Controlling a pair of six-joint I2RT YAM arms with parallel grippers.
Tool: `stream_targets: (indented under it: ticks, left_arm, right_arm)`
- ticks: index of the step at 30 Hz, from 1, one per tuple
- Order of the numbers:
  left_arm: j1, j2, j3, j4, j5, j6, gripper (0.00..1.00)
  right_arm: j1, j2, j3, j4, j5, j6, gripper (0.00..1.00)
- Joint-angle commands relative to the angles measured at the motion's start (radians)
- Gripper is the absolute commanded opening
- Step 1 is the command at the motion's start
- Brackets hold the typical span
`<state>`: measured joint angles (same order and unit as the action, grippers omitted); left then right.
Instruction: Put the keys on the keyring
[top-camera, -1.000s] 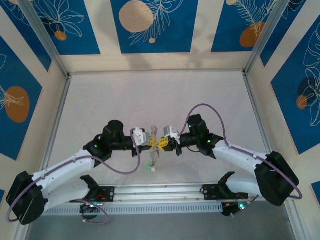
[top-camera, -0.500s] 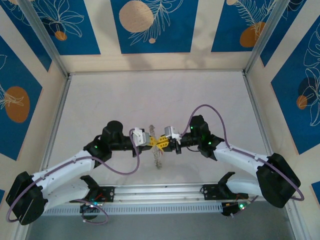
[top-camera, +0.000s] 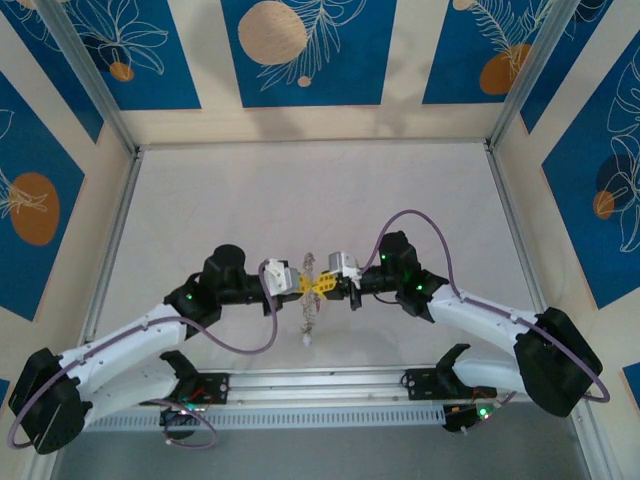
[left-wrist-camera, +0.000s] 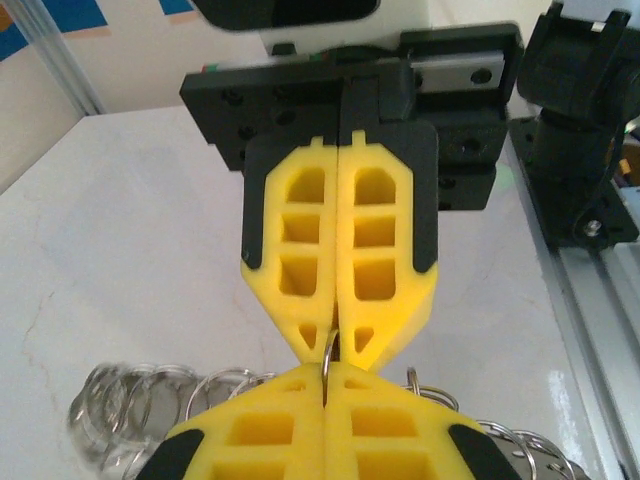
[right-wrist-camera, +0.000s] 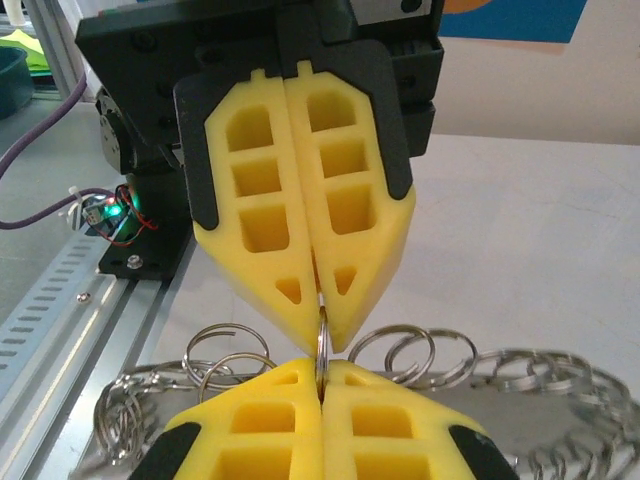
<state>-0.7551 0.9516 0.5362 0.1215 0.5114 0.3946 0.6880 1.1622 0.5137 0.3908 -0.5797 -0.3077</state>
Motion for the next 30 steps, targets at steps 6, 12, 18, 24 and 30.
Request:
stream_targets:
  ticks: [6, 12, 18, 24, 30]
  left_arm:
    - [0.008, -0.014, 0.027, -0.162, -0.114, 0.051, 0.00]
    - [0.008, 0.044, 0.034, -0.095, -0.013, 0.026, 0.00]
    - [0.008, 0.077, 0.055, -0.068, 0.040, 0.021, 0.07]
    - [0.007, 0.097, 0.070, -0.071, 0.055, 0.023, 0.12]
    - [0.007, 0.108, 0.075, -0.074, 0.059, 0.030, 0.09]
  right_arm:
    - [-0.031, -0.041, 0.013, -0.009, -0.012, 0.003, 0.00]
    - [-0.012, 0.008, 0.035, 0.003, -0.036, 0.005, 0.00]
    - [0.002, 0.027, 0.046, -0.019, -0.027, -0.013, 0.00]
    - [0.014, 0.032, 0.057, -0.055, -0.013, -0.040, 0.00]
    - [0.026, 0.041, 0.065, -0.053, -0.003, -0.048, 0.00]
